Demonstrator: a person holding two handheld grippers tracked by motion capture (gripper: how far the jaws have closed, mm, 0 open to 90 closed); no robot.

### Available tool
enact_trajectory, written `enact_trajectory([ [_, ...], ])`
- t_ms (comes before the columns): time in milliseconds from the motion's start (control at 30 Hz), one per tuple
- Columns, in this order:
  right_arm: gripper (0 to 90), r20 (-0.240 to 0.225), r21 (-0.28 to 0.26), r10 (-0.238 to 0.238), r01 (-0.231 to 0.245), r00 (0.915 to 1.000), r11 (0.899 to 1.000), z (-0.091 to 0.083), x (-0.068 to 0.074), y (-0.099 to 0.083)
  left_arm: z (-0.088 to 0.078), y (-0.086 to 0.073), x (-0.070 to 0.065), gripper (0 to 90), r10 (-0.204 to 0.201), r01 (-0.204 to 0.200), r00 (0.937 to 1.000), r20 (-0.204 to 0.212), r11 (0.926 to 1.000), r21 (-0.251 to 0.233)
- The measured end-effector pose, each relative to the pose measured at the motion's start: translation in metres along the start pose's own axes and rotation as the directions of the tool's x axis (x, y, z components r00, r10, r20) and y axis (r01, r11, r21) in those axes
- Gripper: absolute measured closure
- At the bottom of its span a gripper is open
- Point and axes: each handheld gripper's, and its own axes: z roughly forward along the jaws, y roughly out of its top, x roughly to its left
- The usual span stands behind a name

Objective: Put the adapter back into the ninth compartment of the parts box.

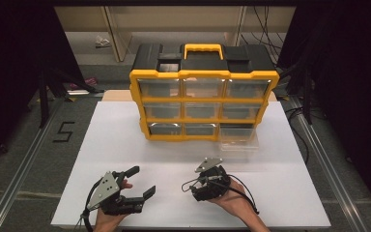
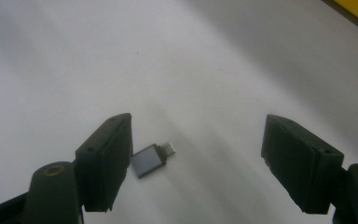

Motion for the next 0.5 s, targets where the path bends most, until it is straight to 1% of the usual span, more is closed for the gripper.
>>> enact_trajectory([
  [33,25.8,-0.001,0.005,0.003,-0.003,1.0000,1.000,0.002,0.001,0.001,0.000,0.000,0.000,14.8,0.000,0.000,1.0000,0.001,1.0000,0.000],
  [67,26.3,0.002,0.017,-0.007,0.007,1.0000,1.000,0.005,0.002,0.002,0.000,0.000,0.000,14.8,0.000,0.000,1.0000,0.001,1.0000,-0.001],
  [167,26.7,0.005,0.024,-0.007,0.007,1.0000,1.000,0.009,0.002,0.004,0.000,0.000,0.000,14.8,-0.001,0.001,1.0000,0.002,1.0000,-0.001],
  [233,26.8,0.004,0.029,-0.001,0.001,1.0000,1.000,0.010,0.002,0.004,0.000,0.000,0.000,14.8,0.000,0.000,1.0000,0.002,1.0000,-0.002],
  [400,27.4,0.001,0.052,-0.016,0.016,0.9999,0.999,0.015,0.003,0.005,0.000,0.000,0.000,14.8,-0.001,0.001,1.0000,0.002,1.0000,-0.002],
  [500,27.7,-0.001,0.057,-0.015,0.015,0.9999,0.998,0.016,0.004,0.005,0.000,0.000,0.000,14.8,-0.001,0.001,1.0000,0.004,1.0000,-0.001],
])
